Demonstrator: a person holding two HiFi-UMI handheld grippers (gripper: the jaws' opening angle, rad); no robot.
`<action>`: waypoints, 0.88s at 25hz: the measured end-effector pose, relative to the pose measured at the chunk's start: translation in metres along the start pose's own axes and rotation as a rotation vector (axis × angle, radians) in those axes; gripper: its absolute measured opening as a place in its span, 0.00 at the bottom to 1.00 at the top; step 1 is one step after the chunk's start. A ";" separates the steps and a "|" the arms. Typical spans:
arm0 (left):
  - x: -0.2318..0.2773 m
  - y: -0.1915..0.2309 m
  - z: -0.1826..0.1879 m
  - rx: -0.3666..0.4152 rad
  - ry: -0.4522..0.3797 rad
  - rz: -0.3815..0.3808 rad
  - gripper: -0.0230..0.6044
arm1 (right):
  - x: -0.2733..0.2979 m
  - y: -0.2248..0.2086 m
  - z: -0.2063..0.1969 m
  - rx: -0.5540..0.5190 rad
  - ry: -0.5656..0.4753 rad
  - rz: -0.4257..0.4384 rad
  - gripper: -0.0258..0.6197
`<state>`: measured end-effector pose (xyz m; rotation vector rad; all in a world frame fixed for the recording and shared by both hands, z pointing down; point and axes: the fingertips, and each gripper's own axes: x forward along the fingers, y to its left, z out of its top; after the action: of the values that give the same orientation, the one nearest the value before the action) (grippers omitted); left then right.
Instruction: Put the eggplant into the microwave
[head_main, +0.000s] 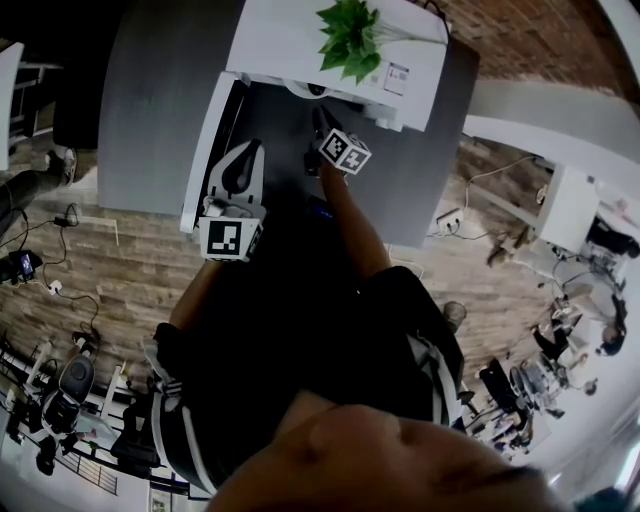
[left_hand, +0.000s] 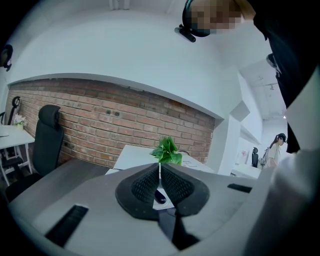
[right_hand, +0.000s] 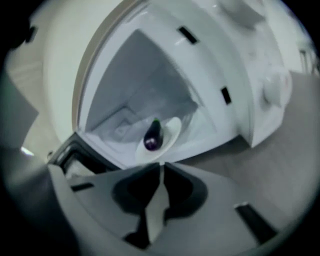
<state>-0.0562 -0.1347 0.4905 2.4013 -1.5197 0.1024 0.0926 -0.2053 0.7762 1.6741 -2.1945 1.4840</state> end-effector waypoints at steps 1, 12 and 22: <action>0.000 0.000 0.000 0.001 -0.001 0.000 0.11 | 0.000 0.003 -0.003 -0.119 0.028 -0.040 0.12; -0.001 0.007 0.000 0.003 0.004 0.009 0.11 | 0.018 0.031 -0.011 -0.371 0.111 -0.098 0.10; 0.004 0.016 -0.005 -0.007 0.013 0.018 0.11 | 0.037 0.030 -0.007 -0.315 0.122 -0.108 0.10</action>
<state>-0.0685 -0.1434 0.4992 2.3770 -1.5332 0.1164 0.0503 -0.2286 0.7791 1.5303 -2.1040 1.1132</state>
